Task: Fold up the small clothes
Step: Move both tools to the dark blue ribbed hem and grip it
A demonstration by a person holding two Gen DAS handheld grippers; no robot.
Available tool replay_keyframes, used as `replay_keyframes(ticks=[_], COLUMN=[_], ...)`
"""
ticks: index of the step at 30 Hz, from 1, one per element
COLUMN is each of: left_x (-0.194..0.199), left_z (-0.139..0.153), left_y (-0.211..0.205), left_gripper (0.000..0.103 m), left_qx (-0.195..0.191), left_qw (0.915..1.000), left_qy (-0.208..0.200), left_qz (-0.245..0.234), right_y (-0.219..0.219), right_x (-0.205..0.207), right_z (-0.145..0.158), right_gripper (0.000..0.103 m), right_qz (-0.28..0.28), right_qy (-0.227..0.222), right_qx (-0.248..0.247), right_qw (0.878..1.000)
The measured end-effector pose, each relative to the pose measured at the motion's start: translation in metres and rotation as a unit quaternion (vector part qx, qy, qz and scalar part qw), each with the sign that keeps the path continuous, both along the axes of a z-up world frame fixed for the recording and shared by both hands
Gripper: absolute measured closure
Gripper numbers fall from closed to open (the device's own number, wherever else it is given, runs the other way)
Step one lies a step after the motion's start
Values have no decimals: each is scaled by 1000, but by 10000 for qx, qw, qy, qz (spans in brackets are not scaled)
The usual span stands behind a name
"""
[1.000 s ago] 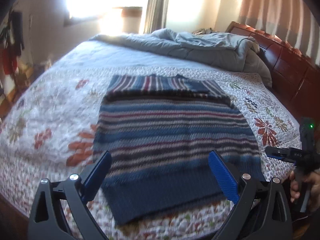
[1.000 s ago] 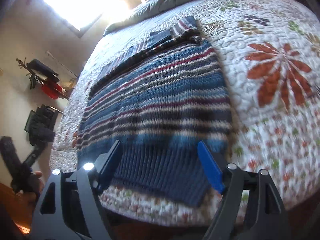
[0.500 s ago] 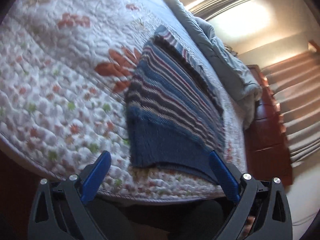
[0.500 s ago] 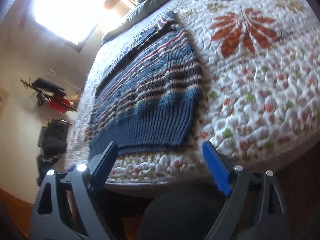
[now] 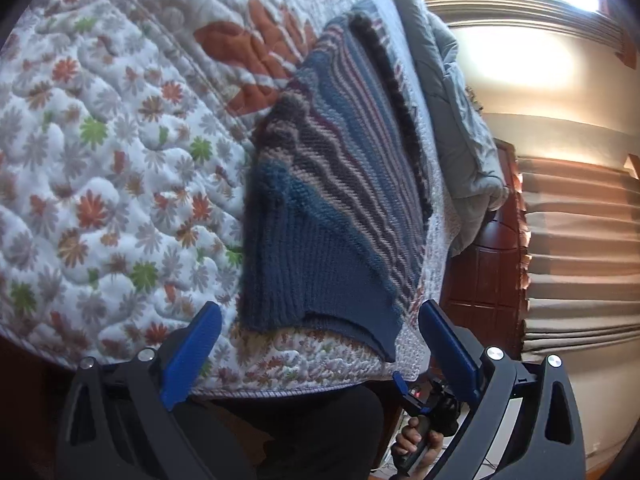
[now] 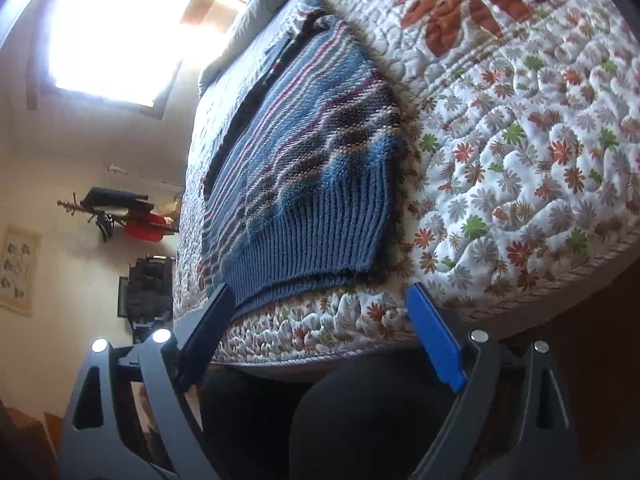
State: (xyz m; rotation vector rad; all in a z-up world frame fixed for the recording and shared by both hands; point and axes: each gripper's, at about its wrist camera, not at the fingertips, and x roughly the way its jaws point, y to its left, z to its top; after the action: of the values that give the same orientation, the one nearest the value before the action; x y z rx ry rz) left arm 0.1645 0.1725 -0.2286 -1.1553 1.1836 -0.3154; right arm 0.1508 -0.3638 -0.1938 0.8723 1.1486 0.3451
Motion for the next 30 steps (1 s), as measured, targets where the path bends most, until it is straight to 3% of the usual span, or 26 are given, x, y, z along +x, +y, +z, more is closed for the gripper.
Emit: replay_keyframes(ticks=[19,23,26,28,30], left_x=[38,43,45,47,49], left_z=[-15,-11,-9,-11,-17], left_y=[-30,-41,-43,-45,-49], left_gripper=[4,6,16,52,62], left_qx=[44,213,348,399,336], left_qw=[9990,9981,9979,9971,9966], left_qy=[132,74,82,148,298], left_qz=[-423,-581,-547,-632,-690], right_y=[13,17,15,12,9], right_x=[42,48,51,51,52], right_z=[-33,-35,-38,-40,-44], right_gripper=[21,23,35,41,50], right_qz=[44,43,-16,6,51], right_qy=[327,344,353,352,345], right_qx=[178,193,252,265,217], right_qw=[9993,9992,9991,9990,9992])
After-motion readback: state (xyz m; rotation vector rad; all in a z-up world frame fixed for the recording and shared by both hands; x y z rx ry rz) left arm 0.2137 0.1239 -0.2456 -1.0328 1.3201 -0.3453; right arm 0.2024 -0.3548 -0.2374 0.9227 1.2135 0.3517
